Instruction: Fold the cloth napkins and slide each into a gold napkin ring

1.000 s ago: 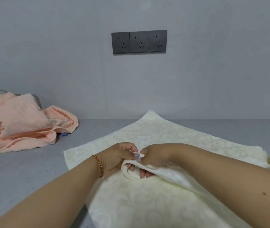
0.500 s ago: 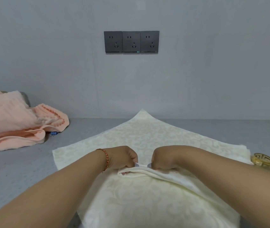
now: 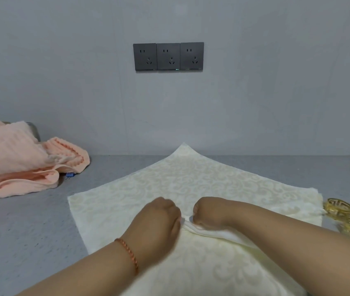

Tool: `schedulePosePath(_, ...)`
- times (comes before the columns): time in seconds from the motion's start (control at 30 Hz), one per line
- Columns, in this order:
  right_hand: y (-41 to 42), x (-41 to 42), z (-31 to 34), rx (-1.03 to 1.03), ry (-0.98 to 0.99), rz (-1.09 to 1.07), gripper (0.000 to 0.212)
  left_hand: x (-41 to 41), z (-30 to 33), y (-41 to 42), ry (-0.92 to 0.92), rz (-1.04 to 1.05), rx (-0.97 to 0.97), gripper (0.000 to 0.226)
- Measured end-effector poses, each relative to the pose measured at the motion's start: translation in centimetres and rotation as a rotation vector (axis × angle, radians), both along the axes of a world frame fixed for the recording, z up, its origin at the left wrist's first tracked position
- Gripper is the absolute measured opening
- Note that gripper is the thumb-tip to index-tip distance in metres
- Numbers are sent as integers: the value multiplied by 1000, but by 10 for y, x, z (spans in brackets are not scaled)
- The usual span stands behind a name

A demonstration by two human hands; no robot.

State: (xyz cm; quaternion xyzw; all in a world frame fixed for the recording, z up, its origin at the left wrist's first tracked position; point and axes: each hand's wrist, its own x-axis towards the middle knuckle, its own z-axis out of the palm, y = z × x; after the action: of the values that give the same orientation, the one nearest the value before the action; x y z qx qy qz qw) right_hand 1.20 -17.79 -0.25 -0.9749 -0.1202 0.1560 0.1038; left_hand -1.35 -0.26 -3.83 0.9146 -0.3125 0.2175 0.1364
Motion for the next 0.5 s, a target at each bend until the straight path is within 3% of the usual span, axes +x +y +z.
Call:
schedulePosePath(0.1, 1, 3, -2, -9, 31, -18, 36, -18, -12, 7, -38, 0, 127, 38)
schedulePosePath(0.33, 4, 4, 3, -103, 81, 81, 35, -19, -15, 7, -1, -50, 286, 52)
schedulePosePath(0.5, -14, 7, 31, 64, 77, 2, 28, -21, -11, 5, 2, -66, 336, 47)
